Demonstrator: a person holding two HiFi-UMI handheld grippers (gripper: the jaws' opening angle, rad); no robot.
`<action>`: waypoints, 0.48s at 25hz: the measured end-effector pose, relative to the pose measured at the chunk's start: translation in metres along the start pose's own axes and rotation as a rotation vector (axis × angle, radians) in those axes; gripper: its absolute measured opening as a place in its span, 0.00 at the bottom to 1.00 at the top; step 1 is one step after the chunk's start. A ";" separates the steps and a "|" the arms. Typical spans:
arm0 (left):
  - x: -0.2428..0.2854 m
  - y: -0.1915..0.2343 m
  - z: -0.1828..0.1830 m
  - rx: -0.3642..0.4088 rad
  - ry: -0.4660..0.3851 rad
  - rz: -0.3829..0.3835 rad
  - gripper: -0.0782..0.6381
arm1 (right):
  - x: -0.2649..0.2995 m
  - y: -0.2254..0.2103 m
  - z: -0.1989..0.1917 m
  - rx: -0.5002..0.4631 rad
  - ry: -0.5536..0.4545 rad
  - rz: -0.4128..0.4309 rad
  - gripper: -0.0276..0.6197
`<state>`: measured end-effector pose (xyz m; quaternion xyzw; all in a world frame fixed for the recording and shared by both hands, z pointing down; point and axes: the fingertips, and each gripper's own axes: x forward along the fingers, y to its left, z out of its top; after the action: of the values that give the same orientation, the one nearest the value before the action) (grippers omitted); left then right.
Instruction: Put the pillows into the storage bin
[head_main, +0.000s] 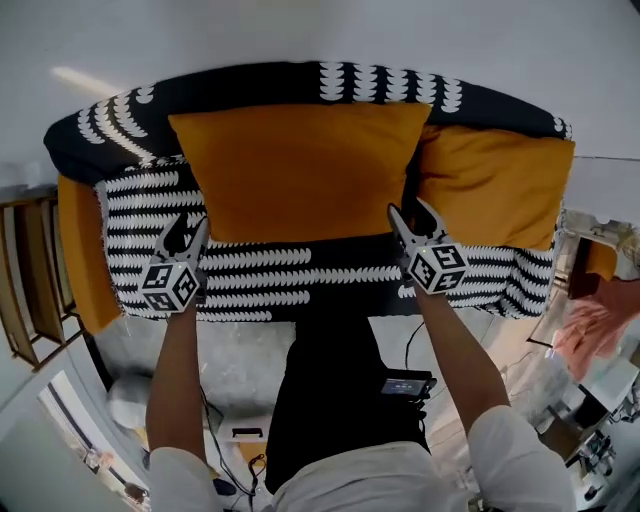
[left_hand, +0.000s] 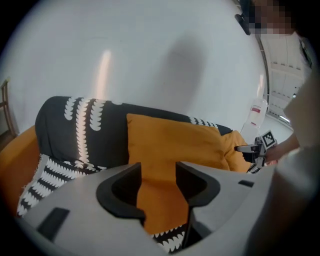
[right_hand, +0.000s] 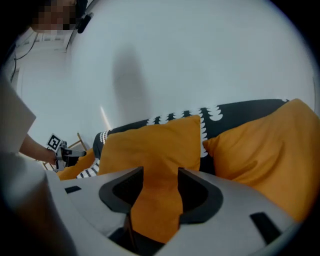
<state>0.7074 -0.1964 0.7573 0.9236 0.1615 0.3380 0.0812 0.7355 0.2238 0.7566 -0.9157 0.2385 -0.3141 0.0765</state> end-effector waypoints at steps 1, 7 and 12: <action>0.010 0.009 -0.005 -0.009 0.012 0.011 0.41 | 0.011 -0.006 -0.007 -0.005 0.015 0.000 0.39; 0.067 0.023 -0.024 -0.012 0.061 0.020 0.51 | 0.051 -0.056 -0.025 0.002 0.057 -0.016 0.44; 0.107 0.005 -0.032 -0.025 0.086 0.012 0.54 | 0.059 -0.086 -0.030 -0.007 0.061 0.046 0.47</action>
<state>0.7645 -0.1621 0.8466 0.9081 0.1550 0.3799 0.0838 0.7916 0.2710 0.8370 -0.9002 0.2629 -0.3392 0.0730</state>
